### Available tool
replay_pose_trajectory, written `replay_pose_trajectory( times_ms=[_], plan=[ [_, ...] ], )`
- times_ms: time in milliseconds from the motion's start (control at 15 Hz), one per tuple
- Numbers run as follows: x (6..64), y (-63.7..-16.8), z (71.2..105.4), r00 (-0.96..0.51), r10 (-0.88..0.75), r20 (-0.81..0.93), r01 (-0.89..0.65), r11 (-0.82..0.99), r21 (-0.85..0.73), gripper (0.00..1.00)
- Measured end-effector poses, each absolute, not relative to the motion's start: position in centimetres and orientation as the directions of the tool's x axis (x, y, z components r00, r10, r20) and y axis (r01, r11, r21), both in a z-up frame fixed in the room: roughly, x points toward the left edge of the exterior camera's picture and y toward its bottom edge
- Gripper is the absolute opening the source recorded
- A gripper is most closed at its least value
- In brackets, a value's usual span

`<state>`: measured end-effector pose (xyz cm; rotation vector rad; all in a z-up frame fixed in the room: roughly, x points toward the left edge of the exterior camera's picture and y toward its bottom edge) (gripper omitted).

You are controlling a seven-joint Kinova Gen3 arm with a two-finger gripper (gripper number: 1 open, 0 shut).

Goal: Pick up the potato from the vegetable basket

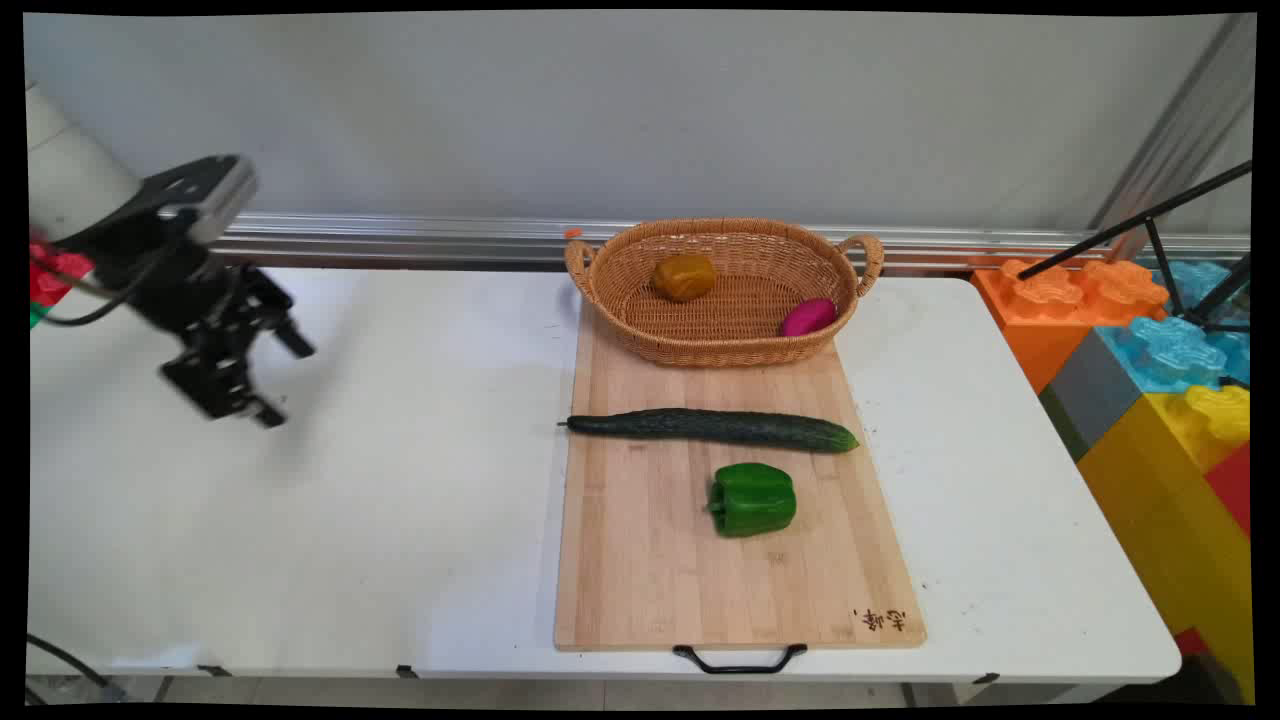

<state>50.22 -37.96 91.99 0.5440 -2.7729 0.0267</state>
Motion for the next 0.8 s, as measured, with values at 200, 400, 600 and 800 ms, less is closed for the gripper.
replay_pose_trajectory(
  times_ms=[200, 400, 600, 800],
  plan=[
    [47.5, -39.8, 93.2, -0.855, -0.381, 0.353, -0.409, 0.913, -0.005, 1.0],
    [44.5, -42.1, 94.6, -0.83, -0.391, 0.398, -0.447, 0.893, -0.056, 1.0],
    [42.0, -44.3, 95.9, -0.805, -0.408, 0.43, -0.49, 0.867, -0.094, 1.0],
    [38.6, -47.3, 97.2, -0.777, -0.423, 0.466, -0.532, 0.837, -0.128, 1.0]
  ],
)
